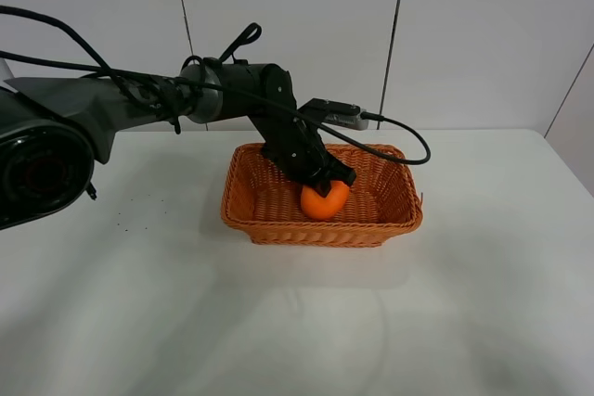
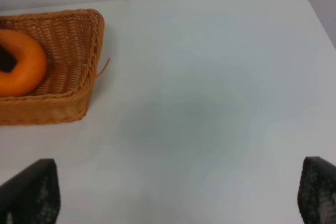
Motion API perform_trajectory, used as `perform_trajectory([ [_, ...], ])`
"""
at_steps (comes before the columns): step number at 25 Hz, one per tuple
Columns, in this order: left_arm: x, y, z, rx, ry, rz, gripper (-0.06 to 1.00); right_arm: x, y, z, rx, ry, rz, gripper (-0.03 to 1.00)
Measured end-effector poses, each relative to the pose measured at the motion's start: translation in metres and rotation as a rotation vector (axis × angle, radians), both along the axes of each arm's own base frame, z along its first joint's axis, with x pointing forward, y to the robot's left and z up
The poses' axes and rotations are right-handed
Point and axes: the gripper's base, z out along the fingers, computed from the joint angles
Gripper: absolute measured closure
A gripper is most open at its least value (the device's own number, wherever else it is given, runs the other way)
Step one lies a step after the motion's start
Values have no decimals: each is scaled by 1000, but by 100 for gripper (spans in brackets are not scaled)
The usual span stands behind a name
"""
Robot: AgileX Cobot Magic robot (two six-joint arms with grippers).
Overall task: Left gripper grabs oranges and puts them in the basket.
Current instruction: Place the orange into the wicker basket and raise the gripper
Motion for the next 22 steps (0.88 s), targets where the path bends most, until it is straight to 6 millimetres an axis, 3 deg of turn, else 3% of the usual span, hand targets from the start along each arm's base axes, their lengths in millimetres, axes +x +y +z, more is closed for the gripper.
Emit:
perform_trajectory([
  [2, 0, 0, 0, 0, 0, -1, 70, 0, 0, 0, 0, 0, 0, 27],
  [4, 0, 0, 0, 0, 0, -1, 63, 0, 0, 0, 0, 0, 0, 27],
  [9, 0, 0, 0, -3, -6, 0, 23, 0, 0, 0, 0, 0, 0, 27],
  [11, 1, 0, 1, -5, -11, 1, 12, 0, 0, 0, 0, 0, 0, 27],
  [14, 2, -1, 2, -11, -21, 3, 7, 0, 0, 0, 0, 0, 0, 27],
  [22, 1, -1, 7, -20, -27, 4, 5, 0, 0, 0, 0, 0, 0, 27],
])
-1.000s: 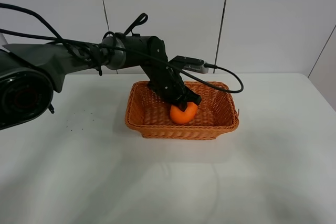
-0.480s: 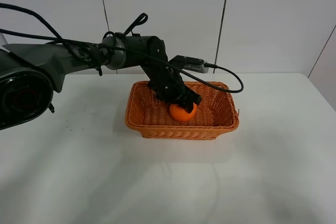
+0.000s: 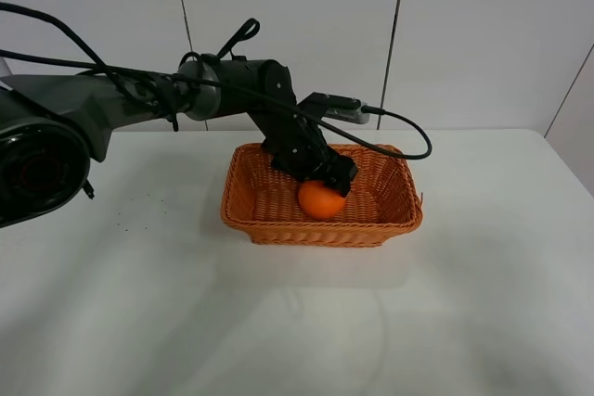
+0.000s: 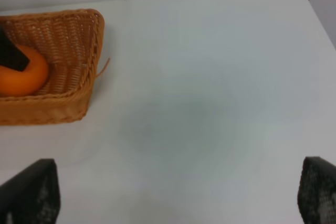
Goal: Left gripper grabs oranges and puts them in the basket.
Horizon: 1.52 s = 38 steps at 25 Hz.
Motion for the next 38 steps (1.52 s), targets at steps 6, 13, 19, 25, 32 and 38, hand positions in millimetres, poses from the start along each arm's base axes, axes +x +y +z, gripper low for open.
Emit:
perform_trajectory([
  [6, 3, -1, 32, 16, -30, -27, 5, 0, 0, 0, 0, 0, 0, 27],
  [13, 9, 8, 94, 98, -133, -3, 5, 0, 0, 0, 0, 0, 0, 27],
  [19, 7, 38, 152, 135, -260, 63, 5, 0, 0, 0, 0, 0, 0, 27],
  [25, 23, 113, 185, 175, -258, 227, 5, 0, 0, 0, 0, 0, 0, 27],
  [32, 34, 244, 215, 249, -279, 504, 5, 0, 0, 0, 0, 0, 0, 27],
  [38, 31, 312, 221, 268, -246, 658, 5, 0, 0, 0, 0, 0, 0, 27],
])
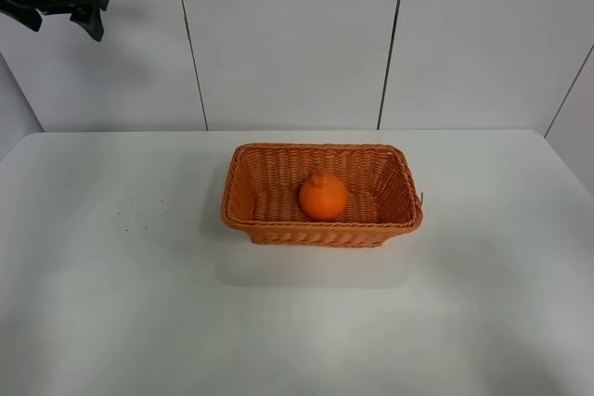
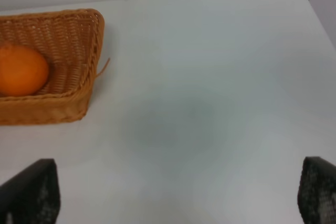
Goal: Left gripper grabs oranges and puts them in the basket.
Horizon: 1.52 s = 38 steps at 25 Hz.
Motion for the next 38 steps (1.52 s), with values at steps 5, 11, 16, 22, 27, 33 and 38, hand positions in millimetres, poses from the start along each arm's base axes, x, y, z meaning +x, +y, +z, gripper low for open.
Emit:
perform_trajectory([
  [5, -7, 19, -5, 0, 48, 26, 6, 0, 0, 0, 0, 0, 0, 27],
  [11, -30, 16, -8, -21, 83, 12, 7, 0, 0, 0, 0, 0, 0, 27],
  [16, -64, 14, 3, -21, 48, 3, 7, 0, 0, 0, 0, 0, 0, 27],
  [22, -123, 12, 29, -11, -50, -14, 7, 0, 0, 0, 0, 0, 0, 27],
  [27, -172, 10, 33, -9, -91, -19, 7, 0, 0, 0, 0, 0, 0, 27],
  [33, -234, 8, 31, -10, -136, -16, 7, 0, 0, 0, 0, 0, 0, 27],
  [38, -285, 6, 20, -16, -206, -13, 7, 0, 0, 0, 0, 0, 0, 27],
])
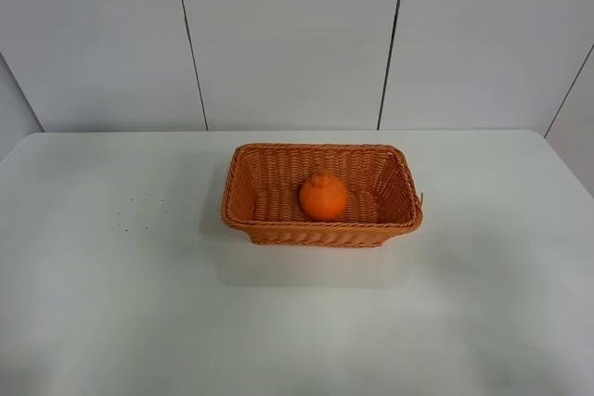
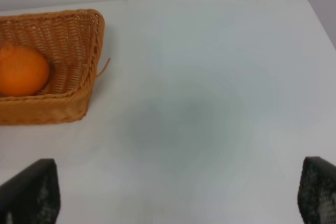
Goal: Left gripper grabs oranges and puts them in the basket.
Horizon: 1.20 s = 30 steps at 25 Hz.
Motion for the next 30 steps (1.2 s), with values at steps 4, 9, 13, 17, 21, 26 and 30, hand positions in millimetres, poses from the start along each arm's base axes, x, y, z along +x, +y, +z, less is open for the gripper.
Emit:
perform_trajectory([
  [4, -43, -2, -10, -31, -80, 21, 7, 0, 0, 0, 0, 0, 0, 27],
  [9, -92, -3, -19, -40, -177, 25, 7, 0, 0, 0, 0, 0, 0, 27],
  [13, -126, -6, -29, -64, -221, 22, 7, 0, 0, 0, 0, 0, 0, 27],
  [17, -154, -7, -33, -66, -309, 19, 7, 0, 0, 0, 0, 0, 0, 27],
  [21, -176, -7, -34, -64, -397, 16, 7, 0, 0, 0, 0, 0, 0, 27],
  [26, -188, -9, -46, -85, -402, 7, 7, 0, 0, 0, 0, 0, 0, 27],
  [30, -179, -11, -72, -111, -307, 0, 8, 0, 0, 0, 0, 0, 0, 27],
])
